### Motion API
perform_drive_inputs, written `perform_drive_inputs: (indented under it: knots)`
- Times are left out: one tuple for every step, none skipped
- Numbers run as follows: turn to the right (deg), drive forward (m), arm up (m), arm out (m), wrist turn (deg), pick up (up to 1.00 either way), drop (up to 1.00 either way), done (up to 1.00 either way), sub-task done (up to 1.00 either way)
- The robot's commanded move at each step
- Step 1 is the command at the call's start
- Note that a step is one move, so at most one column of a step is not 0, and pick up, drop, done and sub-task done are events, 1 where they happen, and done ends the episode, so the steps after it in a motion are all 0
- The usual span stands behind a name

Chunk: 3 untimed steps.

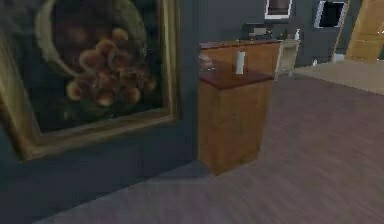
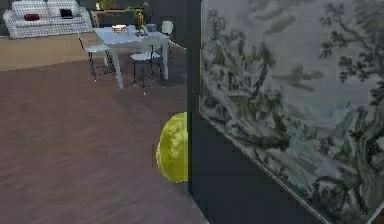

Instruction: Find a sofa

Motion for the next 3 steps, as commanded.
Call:
perform_drive_inputs:
  knots:
    - [33.0,0.0,0.0,0.0,0.0,0.0,0.0,0.0,0.0]
    - [0.0,0.25,0.0,0.0,0.0,0.0,0.0,0.0,0.0]
    - [21.0,0.0,0.0,0.0,0.0,0.0,0.0,0.0,0.0]
